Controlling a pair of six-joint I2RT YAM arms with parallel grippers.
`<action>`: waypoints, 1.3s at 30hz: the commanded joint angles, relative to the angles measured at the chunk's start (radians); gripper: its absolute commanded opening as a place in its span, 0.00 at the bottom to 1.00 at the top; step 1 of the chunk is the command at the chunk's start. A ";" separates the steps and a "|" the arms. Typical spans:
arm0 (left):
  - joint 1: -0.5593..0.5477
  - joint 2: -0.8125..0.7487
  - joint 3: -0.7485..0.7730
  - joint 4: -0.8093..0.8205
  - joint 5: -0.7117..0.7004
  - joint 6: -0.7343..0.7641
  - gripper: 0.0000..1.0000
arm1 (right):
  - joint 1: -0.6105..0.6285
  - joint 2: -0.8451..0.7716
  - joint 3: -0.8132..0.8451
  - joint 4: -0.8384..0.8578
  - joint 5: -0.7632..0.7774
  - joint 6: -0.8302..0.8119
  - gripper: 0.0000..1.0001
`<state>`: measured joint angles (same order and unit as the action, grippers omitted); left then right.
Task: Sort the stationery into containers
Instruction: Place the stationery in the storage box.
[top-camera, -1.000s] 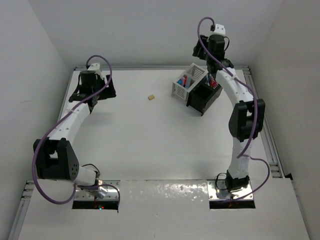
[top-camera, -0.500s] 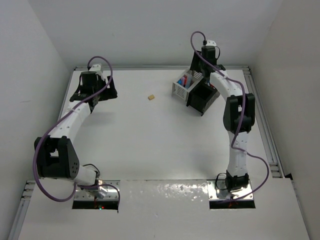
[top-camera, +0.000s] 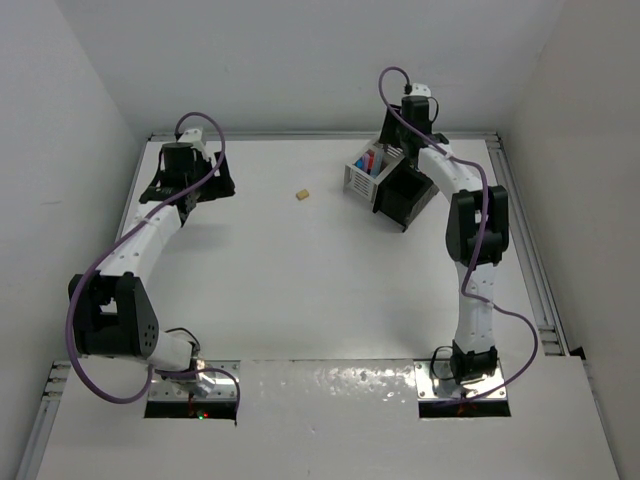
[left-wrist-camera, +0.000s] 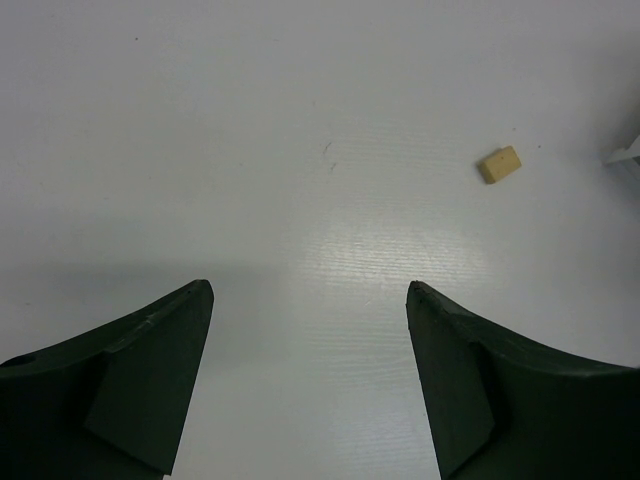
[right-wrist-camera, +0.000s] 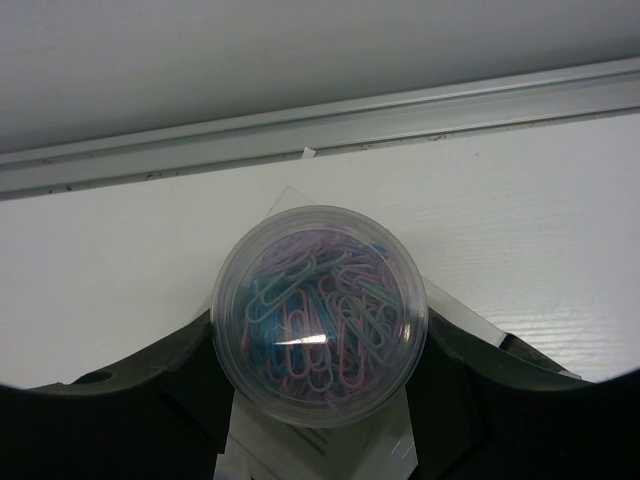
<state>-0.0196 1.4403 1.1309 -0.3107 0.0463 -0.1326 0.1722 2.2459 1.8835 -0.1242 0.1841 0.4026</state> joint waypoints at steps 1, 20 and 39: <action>0.009 -0.006 0.001 0.038 0.013 -0.005 0.76 | 0.003 -0.040 -0.029 0.001 0.020 -0.002 0.00; 0.004 0.020 0.092 -0.030 0.026 0.039 0.73 | 0.036 -0.063 -0.038 -0.018 0.080 -0.094 0.00; -0.029 0.011 0.158 -0.074 0.058 0.097 0.74 | 0.021 -0.078 -0.038 -0.097 0.023 -0.148 0.00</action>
<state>-0.0406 1.4845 1.2755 -0.4042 0.0940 -0.0517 0.1986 2.2074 1.8328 -0.1673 0.2226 0.2794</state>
